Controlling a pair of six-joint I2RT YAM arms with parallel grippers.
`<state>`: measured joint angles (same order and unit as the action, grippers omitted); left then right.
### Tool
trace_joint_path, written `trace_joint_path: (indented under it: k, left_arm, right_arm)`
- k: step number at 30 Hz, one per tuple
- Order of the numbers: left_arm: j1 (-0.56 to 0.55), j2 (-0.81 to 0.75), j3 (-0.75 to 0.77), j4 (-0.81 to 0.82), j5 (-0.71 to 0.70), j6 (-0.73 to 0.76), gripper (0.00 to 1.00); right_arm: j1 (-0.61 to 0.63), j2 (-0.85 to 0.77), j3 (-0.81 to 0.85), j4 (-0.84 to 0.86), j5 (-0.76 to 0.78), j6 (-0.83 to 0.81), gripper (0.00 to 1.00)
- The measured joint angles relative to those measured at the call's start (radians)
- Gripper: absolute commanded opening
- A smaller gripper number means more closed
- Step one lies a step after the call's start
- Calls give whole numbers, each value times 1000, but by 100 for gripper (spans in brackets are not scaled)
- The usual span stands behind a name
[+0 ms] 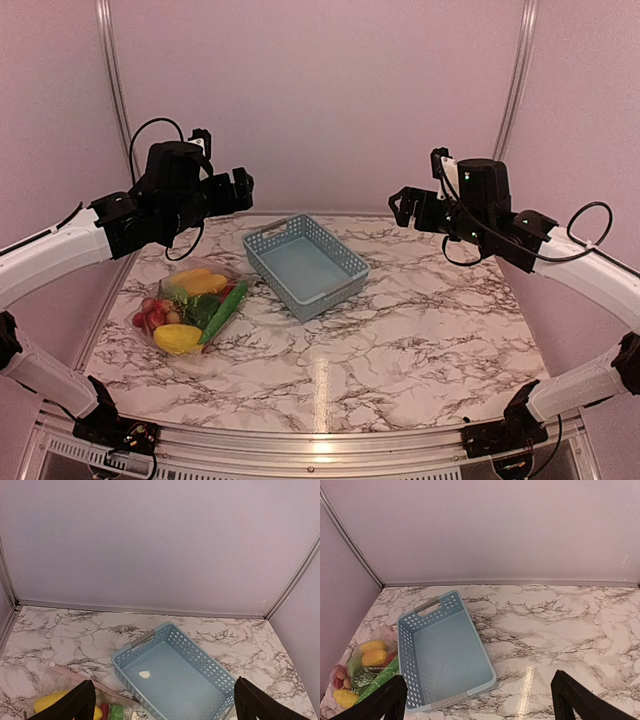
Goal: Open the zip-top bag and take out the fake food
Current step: Move the bin to the center of the board.
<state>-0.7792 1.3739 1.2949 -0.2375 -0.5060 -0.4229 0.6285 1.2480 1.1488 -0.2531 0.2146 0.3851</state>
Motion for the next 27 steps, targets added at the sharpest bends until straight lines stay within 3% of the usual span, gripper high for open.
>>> trace_joint_path:
  k: [17,27]
  left_arm:
    - [0,0,2,-24,-63,10,99]
    - [85,2,-57,-113,-81,-110,99]
  right_arm:
    - [-1,-3,-23,-18,3,0,99]
    - [-1,-1,-80,-10,-57,8,99]
